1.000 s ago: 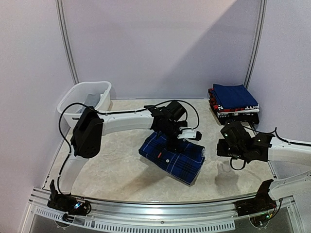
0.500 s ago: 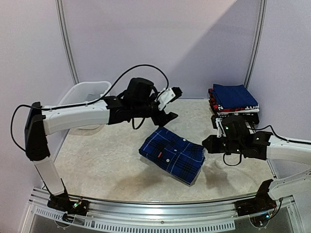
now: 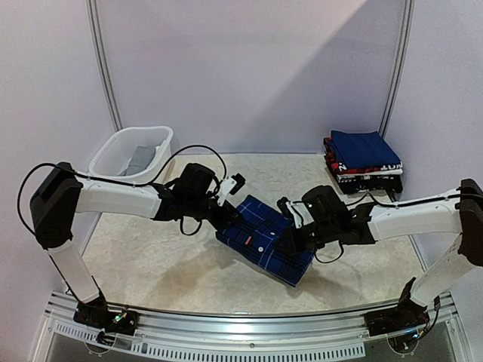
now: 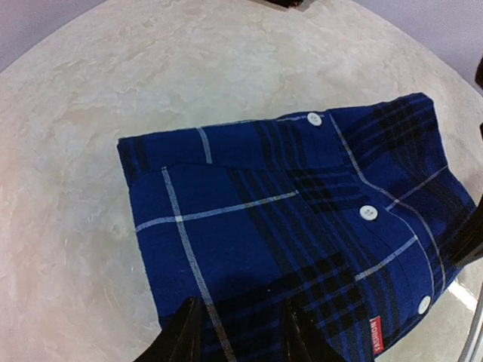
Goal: Fold and stack the mixed laundry pile
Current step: Smooth out the square-folded shirt at the center of the board.
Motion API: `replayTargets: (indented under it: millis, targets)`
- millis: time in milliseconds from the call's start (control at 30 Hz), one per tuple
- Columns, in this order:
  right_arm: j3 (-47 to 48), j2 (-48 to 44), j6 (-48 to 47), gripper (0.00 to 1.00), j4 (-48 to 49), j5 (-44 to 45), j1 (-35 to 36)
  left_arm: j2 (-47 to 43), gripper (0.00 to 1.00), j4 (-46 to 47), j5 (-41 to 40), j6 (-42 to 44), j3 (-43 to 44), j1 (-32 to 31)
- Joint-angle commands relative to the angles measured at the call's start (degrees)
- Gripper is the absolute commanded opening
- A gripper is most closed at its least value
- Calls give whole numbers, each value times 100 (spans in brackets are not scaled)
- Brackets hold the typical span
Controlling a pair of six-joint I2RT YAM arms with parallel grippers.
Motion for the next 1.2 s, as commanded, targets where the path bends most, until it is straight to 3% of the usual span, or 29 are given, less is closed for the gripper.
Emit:
replayTargets:
  millis: [0,467,600,767,967,1167]
  targets:
    - [-96,307,88,0,111,-268,119,315,36,477,320,-276,-171,87]
    - [-1027,916,1027,0,586,-128,597,1170,32,880,141,-554,-703,79]
    - [-874,813,983,0,367,-162,792,820,32,755,26,-538,-705,-63]
    - [-652,-122,687,1,-242,-153,808,212,36,58,-460,-389,-408,-337]
    - [-298,-895,503,13,-861,708,723,-196,42,-339,-688,-414,-178,-440]
    - [-82,-699,439,20,-727,700,231,7,44,-642,-553,-332,369,-475]
